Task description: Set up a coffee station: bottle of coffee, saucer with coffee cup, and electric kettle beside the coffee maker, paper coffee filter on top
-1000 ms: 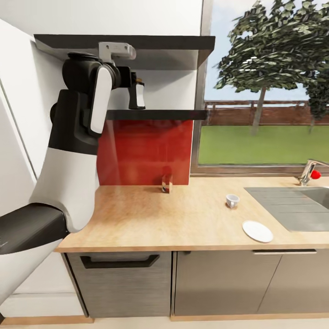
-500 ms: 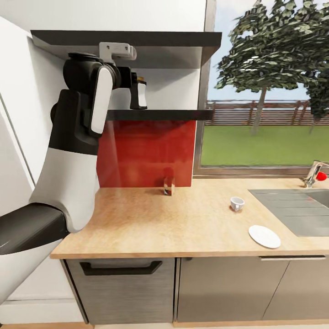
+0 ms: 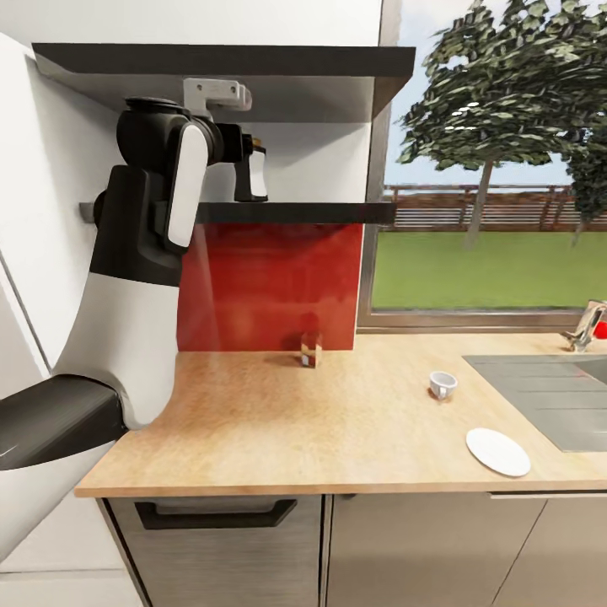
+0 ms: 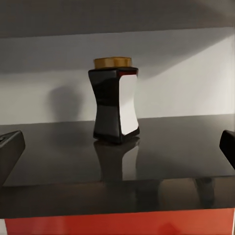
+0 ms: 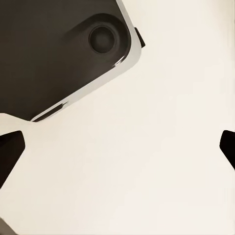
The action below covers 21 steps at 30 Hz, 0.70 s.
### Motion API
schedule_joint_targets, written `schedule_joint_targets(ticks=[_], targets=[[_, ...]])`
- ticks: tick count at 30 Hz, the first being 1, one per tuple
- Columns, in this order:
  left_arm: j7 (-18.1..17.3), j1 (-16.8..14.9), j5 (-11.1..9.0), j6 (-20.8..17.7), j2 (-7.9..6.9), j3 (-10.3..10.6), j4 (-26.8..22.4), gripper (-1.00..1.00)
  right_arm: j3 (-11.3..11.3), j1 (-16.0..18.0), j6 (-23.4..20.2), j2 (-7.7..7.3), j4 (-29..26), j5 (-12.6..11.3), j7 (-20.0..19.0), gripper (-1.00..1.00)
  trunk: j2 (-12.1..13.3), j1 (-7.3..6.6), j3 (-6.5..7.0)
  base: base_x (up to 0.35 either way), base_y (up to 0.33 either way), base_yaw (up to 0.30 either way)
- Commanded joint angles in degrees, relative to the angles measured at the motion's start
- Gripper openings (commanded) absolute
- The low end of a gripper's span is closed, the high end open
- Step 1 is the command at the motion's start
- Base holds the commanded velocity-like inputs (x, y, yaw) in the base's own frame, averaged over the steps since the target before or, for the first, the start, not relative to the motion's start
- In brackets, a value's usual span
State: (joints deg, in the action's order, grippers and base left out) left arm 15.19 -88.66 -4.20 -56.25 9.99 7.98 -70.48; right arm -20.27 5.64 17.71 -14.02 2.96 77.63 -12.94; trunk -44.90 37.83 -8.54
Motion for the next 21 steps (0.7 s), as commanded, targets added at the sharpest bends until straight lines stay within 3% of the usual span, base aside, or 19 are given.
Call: schedule_joint_targets(ticks=[1, 21], targets=[[0.45, -0.08, -0.45, -0.18, 0.01, 0.04, -0.01, 1.0, -0.49, 0.07, 0.13, -0.04, 0.11, 0.24, -0.16, 1.0, -0.07, 0.03, -0.09, 0.13, -0.082, 0.0], [0.45, -0.02, -0.41, -0.18, 0.01, -0.04, 0.07, 1.0, -0.49, 0.07, 0.13, -0.04, 0.11, 0.24, -0.16, 1.0, -0.07, 0.03, -0.09, 0.135, -0.027, 0.0]])
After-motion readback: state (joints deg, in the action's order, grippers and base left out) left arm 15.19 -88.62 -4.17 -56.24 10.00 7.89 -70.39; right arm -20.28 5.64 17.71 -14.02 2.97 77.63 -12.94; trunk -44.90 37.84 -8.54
